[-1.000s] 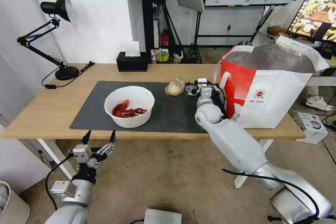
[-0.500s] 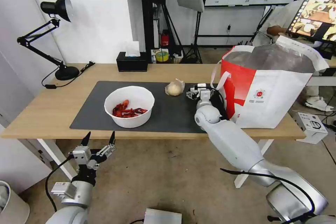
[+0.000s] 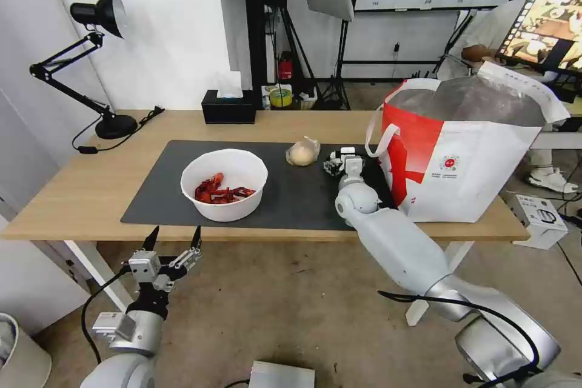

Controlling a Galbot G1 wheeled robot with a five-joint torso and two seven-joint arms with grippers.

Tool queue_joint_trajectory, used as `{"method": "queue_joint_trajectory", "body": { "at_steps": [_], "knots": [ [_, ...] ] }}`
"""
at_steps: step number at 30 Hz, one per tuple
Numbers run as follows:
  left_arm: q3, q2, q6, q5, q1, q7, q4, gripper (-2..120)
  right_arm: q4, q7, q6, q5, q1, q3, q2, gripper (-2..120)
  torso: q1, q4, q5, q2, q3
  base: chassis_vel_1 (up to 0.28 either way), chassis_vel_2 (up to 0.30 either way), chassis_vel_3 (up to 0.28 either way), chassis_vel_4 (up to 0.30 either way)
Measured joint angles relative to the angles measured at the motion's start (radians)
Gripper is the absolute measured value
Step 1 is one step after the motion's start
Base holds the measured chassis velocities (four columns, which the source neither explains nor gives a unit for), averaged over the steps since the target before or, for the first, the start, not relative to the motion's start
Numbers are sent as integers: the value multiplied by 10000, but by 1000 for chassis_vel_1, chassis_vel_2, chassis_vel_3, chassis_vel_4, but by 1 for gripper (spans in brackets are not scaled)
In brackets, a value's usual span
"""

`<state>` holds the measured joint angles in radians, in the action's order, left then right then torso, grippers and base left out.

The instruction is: Pick up the trash from the table and place it into the takeout bag.

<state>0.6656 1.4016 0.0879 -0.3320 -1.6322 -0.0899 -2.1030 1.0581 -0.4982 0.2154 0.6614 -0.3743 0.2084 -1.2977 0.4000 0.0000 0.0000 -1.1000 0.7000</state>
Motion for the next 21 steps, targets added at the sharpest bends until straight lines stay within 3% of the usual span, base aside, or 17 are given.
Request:
{"method": "queue_joint_trajectory", "body": {
  "at_steps": [17,21],
  "knots": [
    [-152,30,32,30,179,-9,227,100,81,28,-124,-36,-101,-105,-15,7,0,0,0,0,0,0,0,0,0],
    [-130,8,33,29,184,-9,248,100,159,68,-372,-37,-191,-112,18,0,0,0,0,0,0,0,0,0,0]
  ]
}}
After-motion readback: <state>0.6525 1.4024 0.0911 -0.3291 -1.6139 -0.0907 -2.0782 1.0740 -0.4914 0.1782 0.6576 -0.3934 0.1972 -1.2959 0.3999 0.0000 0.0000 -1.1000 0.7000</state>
